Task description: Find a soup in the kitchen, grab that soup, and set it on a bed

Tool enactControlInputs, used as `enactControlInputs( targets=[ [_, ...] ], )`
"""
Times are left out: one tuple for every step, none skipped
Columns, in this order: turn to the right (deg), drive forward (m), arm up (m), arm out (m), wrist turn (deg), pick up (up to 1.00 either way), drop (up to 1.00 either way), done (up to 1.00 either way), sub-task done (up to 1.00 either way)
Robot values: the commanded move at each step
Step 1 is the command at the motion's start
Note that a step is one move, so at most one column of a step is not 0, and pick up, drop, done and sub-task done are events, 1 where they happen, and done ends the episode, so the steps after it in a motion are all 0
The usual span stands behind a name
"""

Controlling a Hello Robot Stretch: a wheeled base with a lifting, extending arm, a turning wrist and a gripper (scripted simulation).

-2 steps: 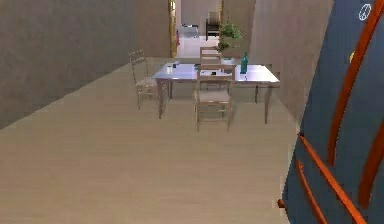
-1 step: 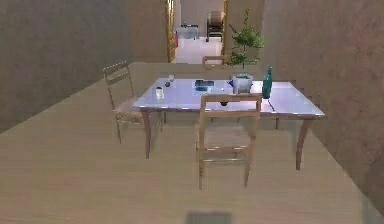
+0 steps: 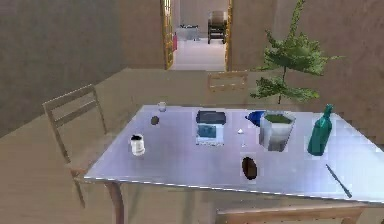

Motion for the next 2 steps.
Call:
enactControlInputs(
  targets=[
    [-45.0, 0.0, 0.0, 0.0, 0.0, 0.0, 0.0, 0.0, 0.0],
    [-45.0, 0.0, 0.0, 0.0, 0.0, 0.0, 0.0, 0.0, 0.0]
  ],
)
